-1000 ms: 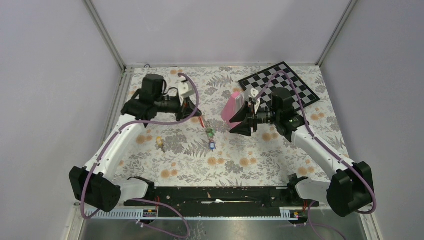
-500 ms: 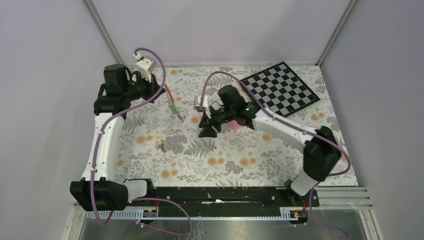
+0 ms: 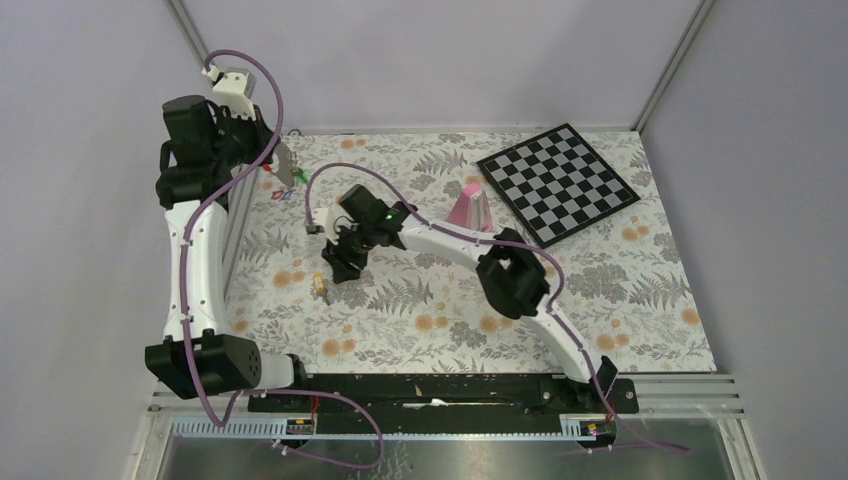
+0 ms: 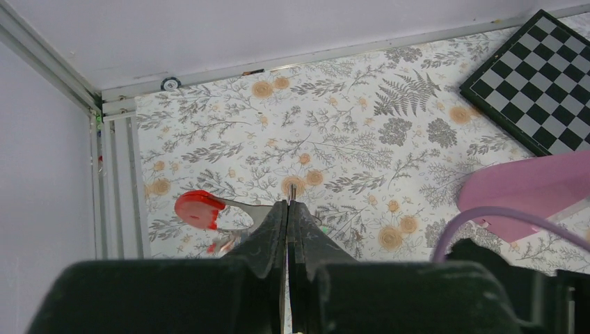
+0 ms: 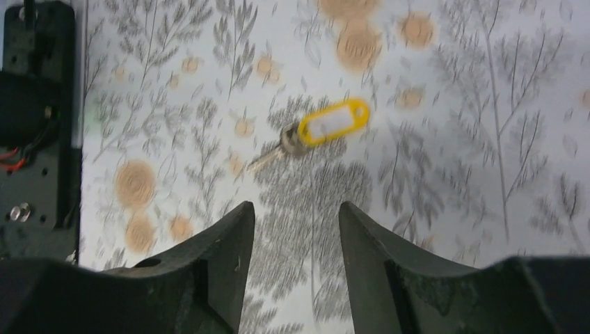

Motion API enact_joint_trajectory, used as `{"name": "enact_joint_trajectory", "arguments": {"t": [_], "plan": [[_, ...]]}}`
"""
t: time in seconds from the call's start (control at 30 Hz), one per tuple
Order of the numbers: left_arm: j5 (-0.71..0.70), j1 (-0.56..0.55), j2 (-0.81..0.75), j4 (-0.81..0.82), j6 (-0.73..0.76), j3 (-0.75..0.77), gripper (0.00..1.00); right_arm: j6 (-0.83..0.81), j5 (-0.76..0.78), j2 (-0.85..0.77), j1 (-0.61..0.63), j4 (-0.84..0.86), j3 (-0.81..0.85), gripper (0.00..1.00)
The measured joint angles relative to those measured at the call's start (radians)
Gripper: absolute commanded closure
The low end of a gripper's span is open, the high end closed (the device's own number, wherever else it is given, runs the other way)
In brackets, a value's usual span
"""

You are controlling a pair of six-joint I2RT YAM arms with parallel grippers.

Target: Put the keys on the keyring

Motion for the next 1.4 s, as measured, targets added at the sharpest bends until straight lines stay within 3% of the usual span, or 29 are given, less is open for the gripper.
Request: {"name": "enact_joint_trajectory", "arguments": {"t": [0.17, 0.27, 1.03, 1.4], "plan": [[-0.014, 0.001, 0.024, -0.005, -0.003, 0.015, 1.0, -0.002, 0.003, 0.232, 0.021, -0.1, 0.365, 0.44], [-0.014, 0.001, 0.03, -0.009, -0.003, 0.026, 1.0, -0.007, 0.002, 0.293, 0.024, -0.139, 0.451, 0.44], [0.043, 0.001, 0.0, -0.026, 0.0, -0.053, 1.0, -0.118, 0.005, 0.368, 0.068, -0.16, 0.484, 0.5], [0.062, 0.001, -0.02, -0.027, 0.013, -0.08, 1.0, -0.135, 0.035, 0.382, 0.074, -0.138, 0.499, 0.69]]}}
